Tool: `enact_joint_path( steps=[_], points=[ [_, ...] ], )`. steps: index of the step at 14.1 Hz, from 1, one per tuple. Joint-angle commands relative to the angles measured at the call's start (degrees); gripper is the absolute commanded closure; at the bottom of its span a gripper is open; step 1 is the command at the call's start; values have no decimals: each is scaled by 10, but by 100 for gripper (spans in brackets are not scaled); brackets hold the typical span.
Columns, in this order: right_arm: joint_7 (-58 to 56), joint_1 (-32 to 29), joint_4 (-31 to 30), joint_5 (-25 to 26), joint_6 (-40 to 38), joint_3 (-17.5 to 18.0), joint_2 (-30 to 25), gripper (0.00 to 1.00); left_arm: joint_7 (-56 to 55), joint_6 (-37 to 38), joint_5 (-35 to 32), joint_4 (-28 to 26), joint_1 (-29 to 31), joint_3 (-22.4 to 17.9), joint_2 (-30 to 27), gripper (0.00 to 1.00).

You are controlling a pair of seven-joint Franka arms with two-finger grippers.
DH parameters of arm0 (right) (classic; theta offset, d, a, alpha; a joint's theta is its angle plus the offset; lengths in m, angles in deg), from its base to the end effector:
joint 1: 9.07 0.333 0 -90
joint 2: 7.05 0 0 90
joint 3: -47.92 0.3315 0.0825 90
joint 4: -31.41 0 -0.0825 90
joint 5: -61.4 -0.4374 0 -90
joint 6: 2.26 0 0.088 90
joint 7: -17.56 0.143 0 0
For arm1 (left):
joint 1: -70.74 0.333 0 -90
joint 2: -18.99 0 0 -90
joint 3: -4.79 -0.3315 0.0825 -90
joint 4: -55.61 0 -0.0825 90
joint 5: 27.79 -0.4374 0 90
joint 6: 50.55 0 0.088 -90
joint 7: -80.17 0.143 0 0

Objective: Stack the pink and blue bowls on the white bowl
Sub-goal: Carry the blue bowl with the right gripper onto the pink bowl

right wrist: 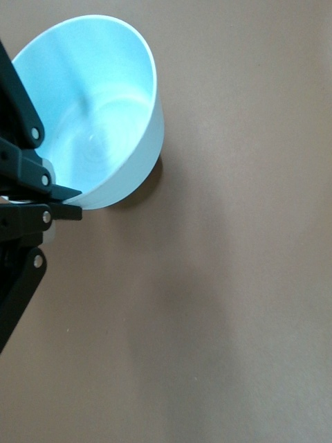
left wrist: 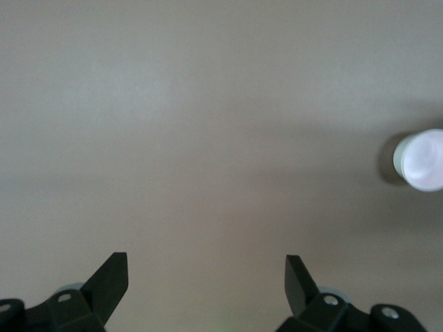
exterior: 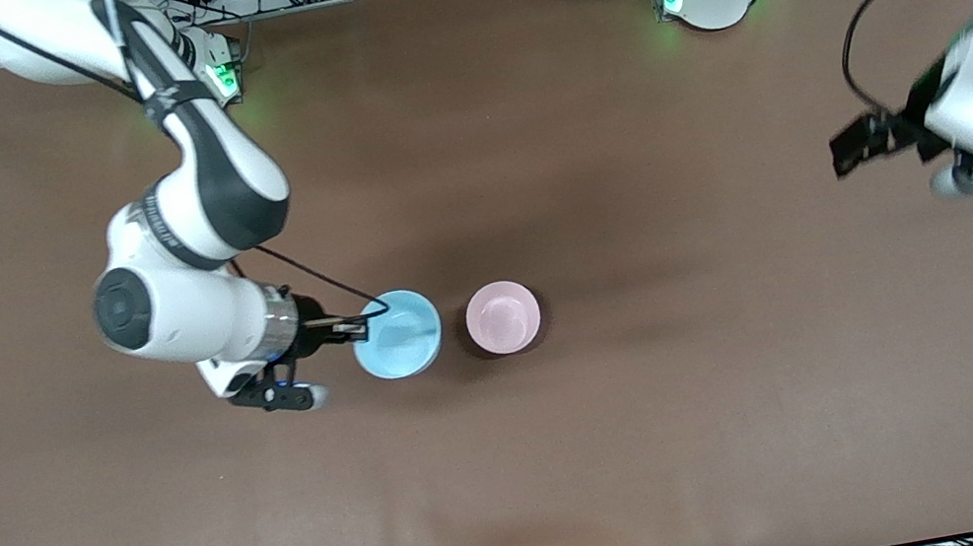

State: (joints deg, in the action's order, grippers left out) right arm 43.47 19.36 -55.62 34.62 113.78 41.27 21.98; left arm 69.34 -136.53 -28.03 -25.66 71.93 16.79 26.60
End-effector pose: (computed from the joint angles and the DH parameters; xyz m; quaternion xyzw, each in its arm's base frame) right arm 0.6809 0.3273 0.3303 -0.9750 0.1295 0.0706 0.1665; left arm 0.6316 -0.1114 0.5961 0.9996 0.0008 -0.0256 0.0070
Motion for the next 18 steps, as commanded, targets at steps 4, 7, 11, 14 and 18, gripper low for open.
enact_joint_path(
  steps=[4, 7, 11, 14, 18],
  points=[
    [129, 83, -9, -4, 65, -7, 38, 100, 16, 14, 42, -76, 0, -1, -97, 0],
    [149, 85, -8, -11, 68, -6, 61, 100, 45, 2, 45, -80, -3, -24, -99, 0],
    [220, 121, -7, -9, 117, -6, 81, 100, 99, -25, 38, -78, -13, -73, -91, 0],
    [269, 138, -6, -6, 146, -6, 92, 100, 97, -23, 37, -78, -14, -77, -92, 0],
    [276, 146, -8, -6, 158, -6, 103, 100, 89, -20, 28, -81, -14, -75, -97, 0]
  ],
)
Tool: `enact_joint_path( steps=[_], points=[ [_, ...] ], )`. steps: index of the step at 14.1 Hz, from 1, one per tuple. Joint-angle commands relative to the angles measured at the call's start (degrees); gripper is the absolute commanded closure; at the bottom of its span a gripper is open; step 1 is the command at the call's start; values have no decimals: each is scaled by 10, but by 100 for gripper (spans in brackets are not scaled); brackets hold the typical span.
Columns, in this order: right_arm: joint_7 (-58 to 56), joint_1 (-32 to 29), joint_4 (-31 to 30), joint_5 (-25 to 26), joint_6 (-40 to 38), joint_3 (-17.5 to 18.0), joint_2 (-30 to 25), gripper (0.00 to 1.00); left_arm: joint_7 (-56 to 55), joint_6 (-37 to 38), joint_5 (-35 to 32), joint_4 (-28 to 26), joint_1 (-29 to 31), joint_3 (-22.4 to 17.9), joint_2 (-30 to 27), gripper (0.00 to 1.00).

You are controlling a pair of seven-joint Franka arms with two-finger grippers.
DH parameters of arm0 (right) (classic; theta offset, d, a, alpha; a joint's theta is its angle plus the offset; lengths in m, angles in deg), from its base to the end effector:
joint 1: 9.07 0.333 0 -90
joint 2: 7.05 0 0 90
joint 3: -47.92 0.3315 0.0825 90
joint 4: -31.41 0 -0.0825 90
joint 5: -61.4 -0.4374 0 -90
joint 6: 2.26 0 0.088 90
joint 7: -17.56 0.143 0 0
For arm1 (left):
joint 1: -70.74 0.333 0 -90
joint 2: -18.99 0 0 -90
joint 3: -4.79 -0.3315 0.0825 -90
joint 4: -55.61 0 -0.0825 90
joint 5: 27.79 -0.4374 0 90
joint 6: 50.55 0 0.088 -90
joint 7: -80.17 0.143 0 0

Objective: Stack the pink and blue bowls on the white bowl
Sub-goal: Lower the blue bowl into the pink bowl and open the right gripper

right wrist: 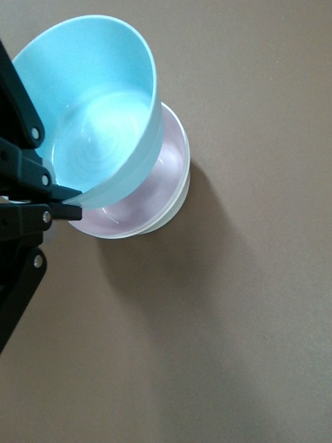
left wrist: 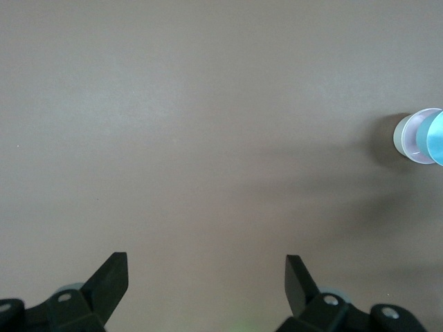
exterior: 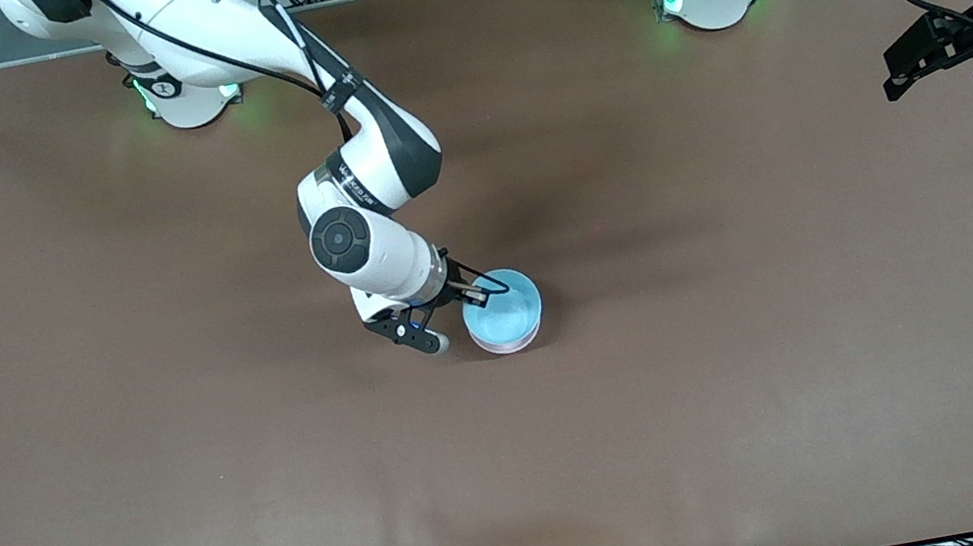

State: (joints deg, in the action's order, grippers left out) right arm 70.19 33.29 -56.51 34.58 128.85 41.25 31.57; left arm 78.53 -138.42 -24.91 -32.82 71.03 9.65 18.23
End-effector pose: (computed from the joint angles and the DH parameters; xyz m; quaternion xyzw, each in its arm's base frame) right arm 0.6090 0.4789 0.2164 -0.9496 0.2740 0.0704 0.1353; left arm 0.5978 -0.0555 0.6232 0.9993 -0.0265 0.0004 0.0246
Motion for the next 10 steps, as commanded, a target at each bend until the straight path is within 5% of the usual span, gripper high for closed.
enact_joint_path(
  steps=[1, 6, 7, 9, 10],
  points=[
    [11, 7, 1, -6, 7, -7, 10, 100, -6, 0, -5, -9, -4, -2, -14, 0],
    [16, 9, 1, -6, 8, -6, 20, 99, -13, 3, -24, -6, -4, 8, -11, 0],
    [15, 10, 1, -6, 7, -6, 20, 71, -13, 3, -24, -5, -5, 9, -11, 0],
    [13, 10, 1, -3, 4, -7, 16, 0, -12, 3, -24, -3, -5, 10, -11, 0],
    [9, 5, 2, -2, -1, -9, 9, 0, -9, 3, -24, -2, -3, 13, -10, 0]
  ],
)
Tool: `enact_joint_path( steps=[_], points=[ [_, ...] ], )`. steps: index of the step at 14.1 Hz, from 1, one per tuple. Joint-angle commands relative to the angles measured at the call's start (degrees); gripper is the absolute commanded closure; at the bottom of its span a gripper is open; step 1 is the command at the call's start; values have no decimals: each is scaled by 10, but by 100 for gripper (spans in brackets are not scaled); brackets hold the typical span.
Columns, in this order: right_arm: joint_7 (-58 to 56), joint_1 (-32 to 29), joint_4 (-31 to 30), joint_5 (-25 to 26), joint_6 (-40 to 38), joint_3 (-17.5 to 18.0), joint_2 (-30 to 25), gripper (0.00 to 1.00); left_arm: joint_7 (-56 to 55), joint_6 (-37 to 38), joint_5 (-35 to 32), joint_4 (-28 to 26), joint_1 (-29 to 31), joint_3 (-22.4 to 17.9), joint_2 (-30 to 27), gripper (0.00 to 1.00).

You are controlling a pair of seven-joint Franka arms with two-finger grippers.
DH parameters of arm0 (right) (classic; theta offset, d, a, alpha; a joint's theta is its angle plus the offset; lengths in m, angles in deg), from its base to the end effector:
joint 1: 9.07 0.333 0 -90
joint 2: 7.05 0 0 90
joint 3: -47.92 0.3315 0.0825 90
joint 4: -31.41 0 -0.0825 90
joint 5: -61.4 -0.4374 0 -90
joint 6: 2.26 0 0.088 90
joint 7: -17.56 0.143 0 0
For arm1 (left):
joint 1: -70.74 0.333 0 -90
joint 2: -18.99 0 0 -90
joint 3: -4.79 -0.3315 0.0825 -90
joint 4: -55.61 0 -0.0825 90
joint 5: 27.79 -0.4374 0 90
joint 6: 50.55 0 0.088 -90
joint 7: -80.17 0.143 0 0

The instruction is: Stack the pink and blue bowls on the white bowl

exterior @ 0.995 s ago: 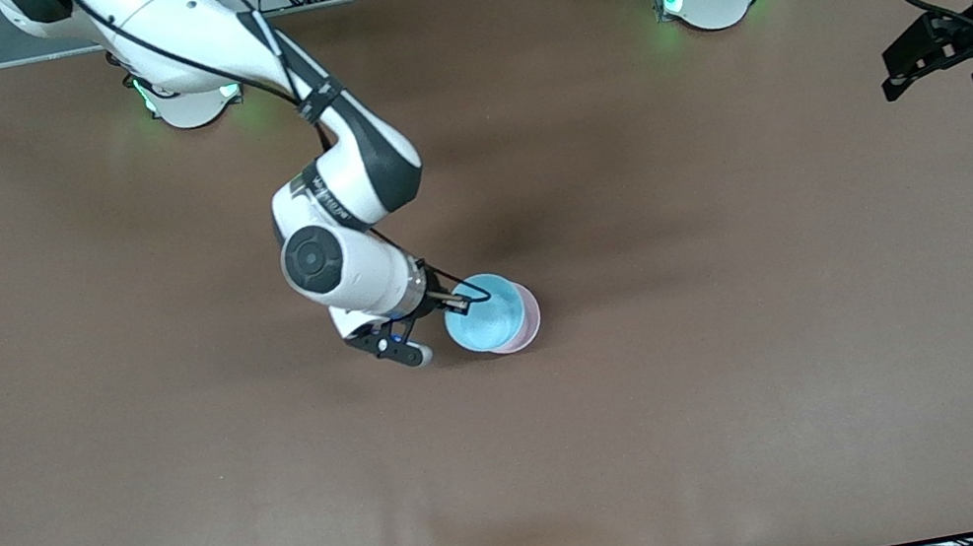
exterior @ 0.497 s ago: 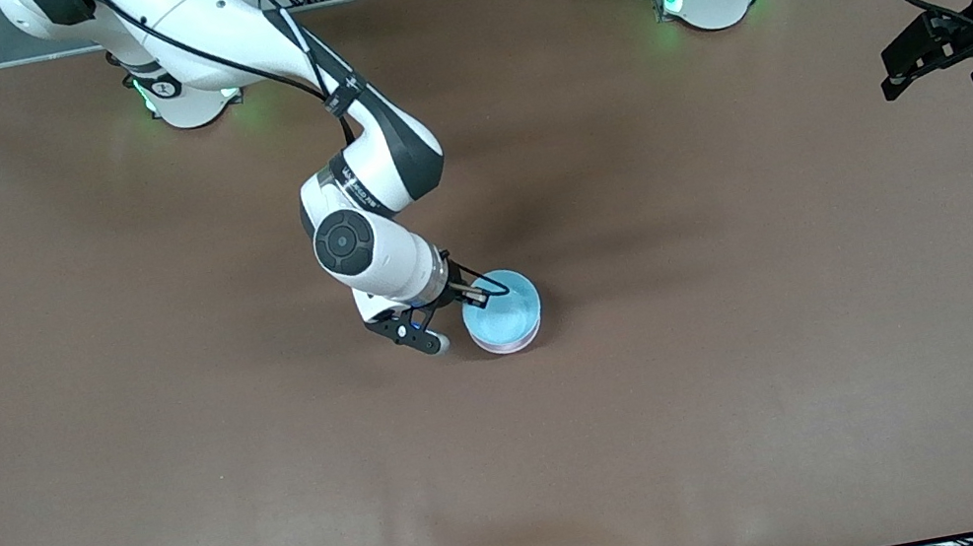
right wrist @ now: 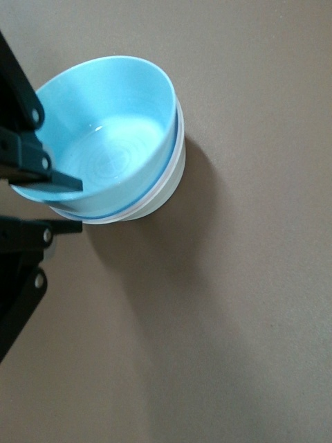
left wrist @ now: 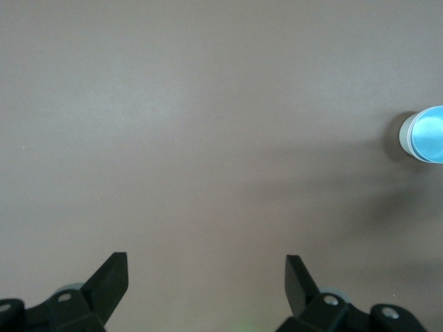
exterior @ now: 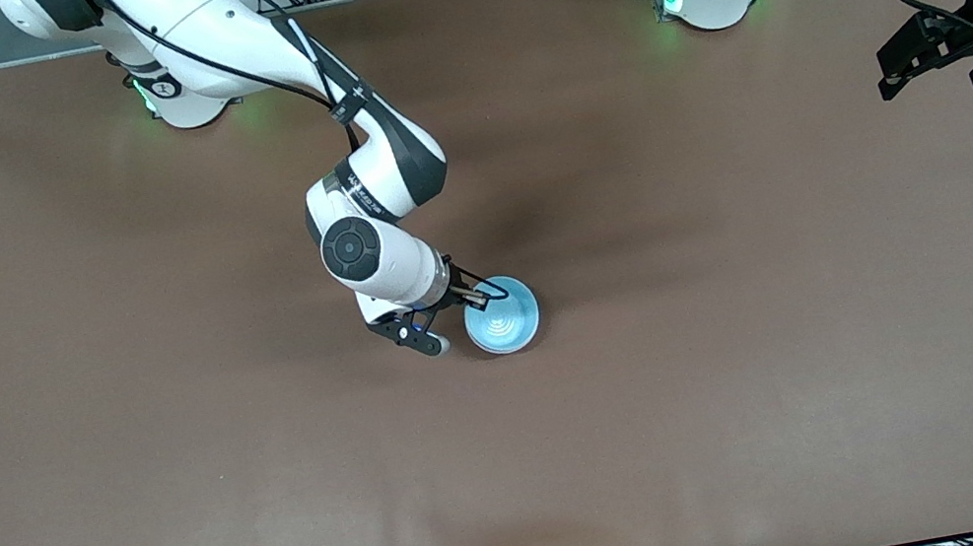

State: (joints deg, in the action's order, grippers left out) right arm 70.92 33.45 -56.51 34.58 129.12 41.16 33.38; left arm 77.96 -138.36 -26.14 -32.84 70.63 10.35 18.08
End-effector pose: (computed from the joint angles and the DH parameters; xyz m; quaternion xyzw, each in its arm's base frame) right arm 0.6060 0.4771 0.1925 -0.9485 0.2819 0.0771 0.1226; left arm 0.5960 -0.0638 0.6244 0.9994 -0.0308 0.0014 0.0137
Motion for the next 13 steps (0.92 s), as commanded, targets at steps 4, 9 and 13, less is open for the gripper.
enact_joint_path(
  steps=[4, 9, 13],
  points=[
    [-54, -23, -5, 40, -94, -45, -73, 0, -5, 4, -11, -2, 3, 6, -9, 0],
    [-240, -37, -69, 136, -174, -120, -182, 0, -1, 5, -10, -3, 4, 6, -7, 0],
    [-418, -107, -149, 138, -176, -134, -267, 0, -2, 9, -4, -2, 3, 6, -4, 0]
  ],
)
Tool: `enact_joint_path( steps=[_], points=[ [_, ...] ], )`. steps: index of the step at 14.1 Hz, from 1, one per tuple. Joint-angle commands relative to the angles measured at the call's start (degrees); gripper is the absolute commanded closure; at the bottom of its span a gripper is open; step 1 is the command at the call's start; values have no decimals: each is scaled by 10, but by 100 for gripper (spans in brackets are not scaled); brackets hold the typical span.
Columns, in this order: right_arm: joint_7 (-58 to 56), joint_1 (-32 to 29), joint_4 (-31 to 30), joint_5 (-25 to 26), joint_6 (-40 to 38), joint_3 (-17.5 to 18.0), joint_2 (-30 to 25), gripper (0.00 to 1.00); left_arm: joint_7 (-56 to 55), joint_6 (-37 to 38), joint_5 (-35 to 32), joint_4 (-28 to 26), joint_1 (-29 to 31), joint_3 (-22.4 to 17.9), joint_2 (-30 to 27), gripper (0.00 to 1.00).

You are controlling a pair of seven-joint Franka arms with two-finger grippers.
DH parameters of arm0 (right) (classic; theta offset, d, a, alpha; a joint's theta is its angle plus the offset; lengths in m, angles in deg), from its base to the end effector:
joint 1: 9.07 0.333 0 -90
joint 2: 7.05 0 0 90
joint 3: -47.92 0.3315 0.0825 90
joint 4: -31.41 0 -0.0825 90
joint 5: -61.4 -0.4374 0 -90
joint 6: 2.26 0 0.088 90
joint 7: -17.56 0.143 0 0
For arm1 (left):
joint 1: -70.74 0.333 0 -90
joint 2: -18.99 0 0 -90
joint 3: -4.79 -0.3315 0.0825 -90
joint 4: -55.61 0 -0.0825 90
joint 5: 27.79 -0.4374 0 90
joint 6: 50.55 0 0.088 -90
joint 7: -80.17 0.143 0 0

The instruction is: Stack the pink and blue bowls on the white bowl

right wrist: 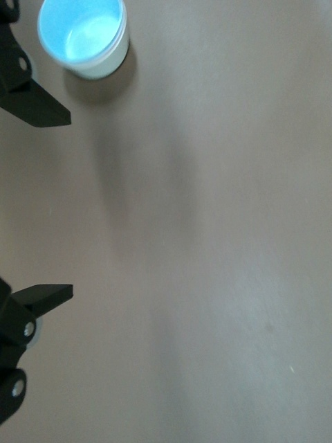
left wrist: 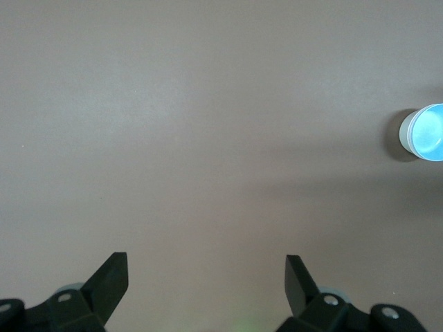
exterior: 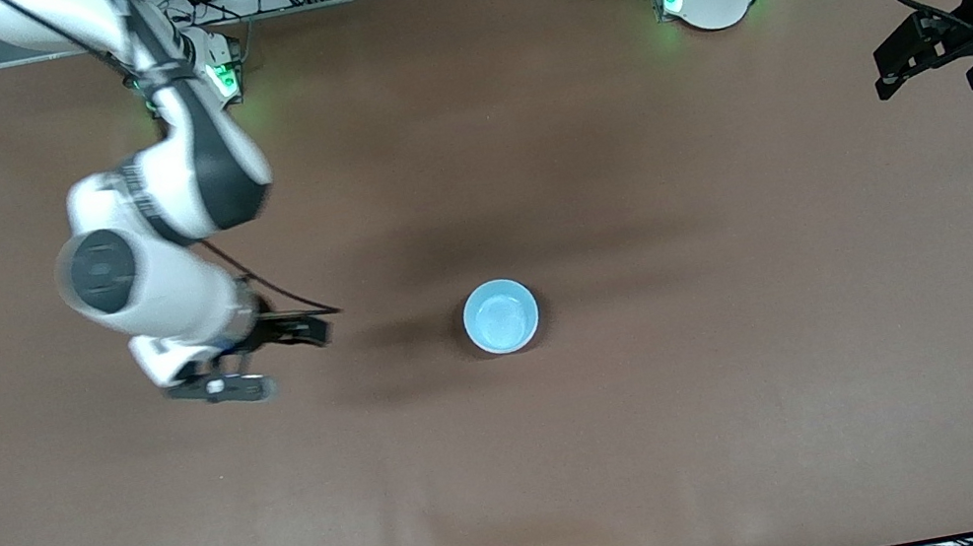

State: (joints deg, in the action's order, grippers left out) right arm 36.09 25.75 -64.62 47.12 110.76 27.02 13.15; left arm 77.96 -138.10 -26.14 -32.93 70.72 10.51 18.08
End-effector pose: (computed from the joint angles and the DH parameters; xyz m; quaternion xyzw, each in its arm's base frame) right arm 0.6698 0.2097 0.3632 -0.9952 0.0813 0.0285 0.0458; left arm 0.5952 -0.0645 0.6232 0.9994 -0.0314 -0.0017 0.0135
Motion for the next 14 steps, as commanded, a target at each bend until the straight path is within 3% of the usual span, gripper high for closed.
enact_joint_path(
  steps=[1, 6, 10, 14],
  points=[
    [-108, -65, -77, 21, 3, 9, -82, 0, -4, 6, -4, -1, 1, 4, -3, 0],
    [-285, -205, -73, 58, -86, 16, -137, 0, -5, 6, -4, -1, 1, 4, -2, 0],
    [-303, -320, -44, 117, -153, 107, -179, 0, -5, 5, -4, 7, -2, 4, 3, 0],
    [-256, -333, -7, 123, -228, 125, -212, 0, -5, 6, -8, 7, -2, 5, 5, 0]
  ],
)
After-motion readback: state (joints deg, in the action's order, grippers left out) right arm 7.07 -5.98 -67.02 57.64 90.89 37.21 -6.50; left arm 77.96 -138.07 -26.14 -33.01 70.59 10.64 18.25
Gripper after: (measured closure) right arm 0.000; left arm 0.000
